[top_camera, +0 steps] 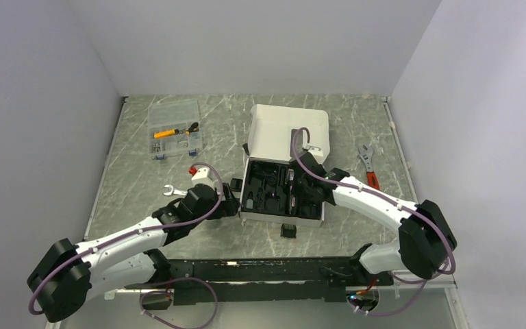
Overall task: Sort the hair-cutting tools
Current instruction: Place the electric hair clipper in the storage box.
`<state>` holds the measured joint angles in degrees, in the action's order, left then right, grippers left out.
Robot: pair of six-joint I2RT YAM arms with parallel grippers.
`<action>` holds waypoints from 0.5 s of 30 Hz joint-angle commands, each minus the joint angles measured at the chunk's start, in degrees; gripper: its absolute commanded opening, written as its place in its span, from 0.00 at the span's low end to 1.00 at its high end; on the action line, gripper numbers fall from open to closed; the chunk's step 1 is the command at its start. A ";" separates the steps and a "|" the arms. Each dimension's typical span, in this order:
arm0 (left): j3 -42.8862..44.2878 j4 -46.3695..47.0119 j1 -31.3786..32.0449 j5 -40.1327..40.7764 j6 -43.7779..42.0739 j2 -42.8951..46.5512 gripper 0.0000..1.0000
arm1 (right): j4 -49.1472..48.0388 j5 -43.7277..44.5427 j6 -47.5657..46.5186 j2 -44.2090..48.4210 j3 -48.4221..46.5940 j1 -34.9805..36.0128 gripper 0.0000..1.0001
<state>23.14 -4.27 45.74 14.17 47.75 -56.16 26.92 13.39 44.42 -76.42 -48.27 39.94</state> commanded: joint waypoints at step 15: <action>1.39 -0.02 0.01 0.48 0.40 2.55 0.98 | 1.32 9.87 -2.14 7.01 -1.80 -0.53 0.30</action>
<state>23.18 -4.51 45.74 13.98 47.79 -54.76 26.61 16.45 43.90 -74.52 -47.18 39.94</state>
